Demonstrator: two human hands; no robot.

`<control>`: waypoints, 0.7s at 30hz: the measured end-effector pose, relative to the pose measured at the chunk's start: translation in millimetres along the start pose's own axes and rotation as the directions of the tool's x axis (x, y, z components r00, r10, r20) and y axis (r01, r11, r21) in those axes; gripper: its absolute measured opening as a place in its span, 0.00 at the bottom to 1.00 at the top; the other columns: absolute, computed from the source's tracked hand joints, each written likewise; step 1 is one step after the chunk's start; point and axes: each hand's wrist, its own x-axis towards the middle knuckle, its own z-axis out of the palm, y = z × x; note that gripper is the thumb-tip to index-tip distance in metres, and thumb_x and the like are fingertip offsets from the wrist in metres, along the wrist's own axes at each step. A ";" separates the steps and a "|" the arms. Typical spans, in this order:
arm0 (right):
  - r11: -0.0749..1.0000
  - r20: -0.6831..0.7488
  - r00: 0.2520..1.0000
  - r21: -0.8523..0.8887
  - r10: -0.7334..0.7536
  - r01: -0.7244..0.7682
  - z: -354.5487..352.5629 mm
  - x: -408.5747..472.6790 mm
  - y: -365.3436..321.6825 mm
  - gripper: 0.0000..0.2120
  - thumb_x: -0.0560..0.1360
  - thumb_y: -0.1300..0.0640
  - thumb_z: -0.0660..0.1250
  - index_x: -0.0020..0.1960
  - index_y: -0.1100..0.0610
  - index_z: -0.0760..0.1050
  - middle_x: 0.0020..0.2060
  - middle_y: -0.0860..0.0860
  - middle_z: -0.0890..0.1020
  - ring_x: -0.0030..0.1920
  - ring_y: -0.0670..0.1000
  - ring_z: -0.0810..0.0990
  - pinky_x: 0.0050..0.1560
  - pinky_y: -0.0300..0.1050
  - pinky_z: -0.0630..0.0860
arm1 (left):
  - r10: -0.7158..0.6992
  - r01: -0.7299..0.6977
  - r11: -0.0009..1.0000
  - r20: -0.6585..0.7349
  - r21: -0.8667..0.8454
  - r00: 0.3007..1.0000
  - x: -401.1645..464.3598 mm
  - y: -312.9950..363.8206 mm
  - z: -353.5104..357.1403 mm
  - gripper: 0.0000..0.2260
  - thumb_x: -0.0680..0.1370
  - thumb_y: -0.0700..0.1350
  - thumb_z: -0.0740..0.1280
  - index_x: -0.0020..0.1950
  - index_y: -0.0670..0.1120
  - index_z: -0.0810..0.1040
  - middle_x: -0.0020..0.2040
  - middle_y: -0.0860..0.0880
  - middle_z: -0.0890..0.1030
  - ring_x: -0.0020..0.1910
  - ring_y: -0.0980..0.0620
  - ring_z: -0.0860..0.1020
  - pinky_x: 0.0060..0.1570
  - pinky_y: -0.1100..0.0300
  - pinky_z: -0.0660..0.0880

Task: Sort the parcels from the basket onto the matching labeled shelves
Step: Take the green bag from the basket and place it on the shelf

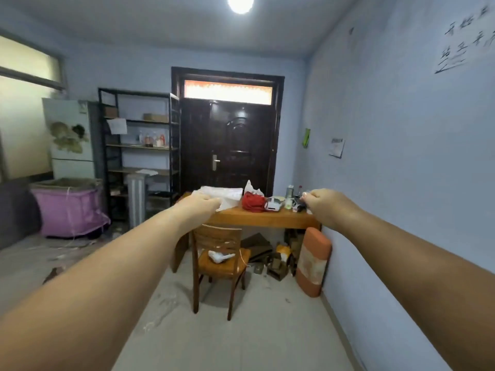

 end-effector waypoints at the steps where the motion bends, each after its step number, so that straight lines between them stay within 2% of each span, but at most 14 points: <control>1: 0.998 0.003 1.000 0.057 0.016 -0.016 22.5 -1.2 15.0 0.20 0.83 0.52 0.51 0.56 0.64 0.75 0.54 0.64 0.79 0.55 0.63 0.76 0.51 0.51 0.71 | -0.031 0.031 0.999 0.004 0.010 1.000 -1.6 -17.0 18.8 0.19 0.82 0.53 0.58 0.64 0.42 0.77 0.62 0.42 0.78 0.59 0.43 0.76 0.56 0.52 0.72; 2: 0.993 0.006 0.999 0.107 0.040 -0.041 47.2 -4.1 30.9 0.20 0.83 0.51 0.51 0.55 0.64 0.76 0.53 0.63 0.79 0.54 0.63 0.77 0.50 0.51 0.71 | -0.068 0.068 0.997 0.005 0.026 0.998 -4.7 -36.0 39.8 0.19 0.82 0.54 0.57 0.64 0.45 0.77 0.62 0.45 0.78 0.58 0.46 0.76 0.54 0.54 0.70; 4: 0.979 0.025 0.996 0.181 0.088 -0.091 105.8 -17.5 65.4 0.21 0.83 0.50 0.51 0.58 0.61 0.78 0.57 0.59 0.80 0.57 0.61 0.76 0.53 0.50 0.71 | -0.148 0.147 0.988 0.038 0.046 0.988 -13.2 -80.7 91.1 0.17 0.81 0.55 0.57 0.63 0.48 0.78 0.60 0.48 0.78 0.56 0.48 0.74 0.52 0.57 0.67; 6: 0.961 0.091 0.983 0.215 0.158 -0.175 182.4 -41.1 105.7 0.21 0.83 0.49 0.51 0.61 0.56 0.78 0.60 0.57 0.79 0.60 0.59 0.75 0.55 0.47 0.69 | -0.230 0.225 0.973 0.114 0.050 0.967 -26.4 -137.2 151.9 0.14 0.81 0.53 0.58 0.58 0.48 0.78 0.59 0.46 0.78 0.52 0.48 0.74 0.50 0.58 0.67; 8: 0.936 0.184 0.954 0.223 0.236 -0.274 263.3 -73.8 150.5 0.21 0.83 0.49 0.52 0.62 0.56 0.79 0.62 0.57 0.79 0.62 0.59 0.74 0.57 0.48 0.70 | -0.303 0.299 0.953 0.180 0.050 0.936 -47.5 -201.9 213.0 0.15 0.82 0.50 0.58 0.61 0.46 0.78 0.63 0.44 0.77 0.58 0.44 0.75 0.56 0.56 0.69; 11: 0.899 0.381 0.864 0.154 0.328 -0.409 398.0 -142.5 225.4 0.20 0.83 0.50 0.53 0.63 0.57 0.78 0.64 0.57 0.78 0.63 0.58 0.74 0.61 0.47 0.69 | -0.406 0.394 0.913 0.321 0.104 0.855 -95.4 -311.0 317.6 0.15 0.81 0.48 0.59 0.63 0.44 0.78 0.63 0.43 0.78 0.63 0.44 0.74 0.62 0.55 0.68; 13: 0.848 0.495 0.770 0.113 0.404 -0.518 477.0 -198.5 270.0 0.20 0.83 0.48 0.53 0.66 0.56 0.76 0.64 0.55 0.78 0.63 0.56 0.75 0.61 0.45 0.69 | -0.488 0.481 0.868 0.384 0.122 0.784 -135.5 -375.9 379.0 0.15 0.81 0.47 0.60 0.66 0.45 0.76 0.65 0.46 0.77 0.64 0.45 0.74 0.65 0.56 0.68; 15: 0.764 0.582 0.642 0.054 0.499 -0.643 557.6 -261.8 312.1 0.20 0.83 0.47 0.53 0.64 0.55 0.76 0.61 0.54 0.79 0.57 0.54 0.76 0.56 0.45 0.69 | -0.565 0.561 0.814 0.434 0.151 0.702 -181.4 -443.5 444.2 0.16 0.81 0.48 0.59 0.68 0.48 0.74 0.67 0.49 0.75 0.65 0.47 0.73 0.66 0.56 0.68; 18: 0.649 0.701 0.424 -0.074 0.574 -0.757 663.1 -351.6 363.6 0.16 0.83 0.48 0.54 0.58 0.55 0.76 0.52 0.55 0.80 0.47 0.51 0.75 0.48 0.47 0.71 | -0.654 0.653 0.724 0.526 0.224 0.545 -246.4 -531.8 527.7 0.17 0.82 0.49 0.57 0.71 0.49 0.70 0.64 0.49 0.76 0.58 0.50 0.74 0.60 0.56 0.69; 20: 0.549 0.758 0.269 -0.137 0.594 -0.824 733.9 -401.0 393.6 0.12 0.82 0.52 0.57 0.59 0.56 0.74 0.52 0.56 0.79 0.48 0.53 0.77 0.45 0.47 0.72 | -0.710 0.723 0.641 0.555 0.256 0.433 -283.8 -586.3 582.6 0.17 0.82 0.48 0.57 0.71 0.48 0.70 0.60 0.47 0.78 0.53 0.49 0.75 0.55 0.56 0.72; 21: 0.495 0.772 0.203 -0.161 0.602 -0.854 769.4 -419.9 406.0 0.09 0.82 0.54 0.59 0.55 0.58 0.75 0.49 0.56 0.78 0.47 0.53 0.77 0.44 0.47 0.72 | -0.736 0.751 0.603 0.551 0.269 0.394 -298.9 -612.5 607.2 0.17 0.82 0.46 0.57 0.71 0.48 0.71 0.55 0.47 0.79 0.47 0.50 0.76 0.50 0.57 0.73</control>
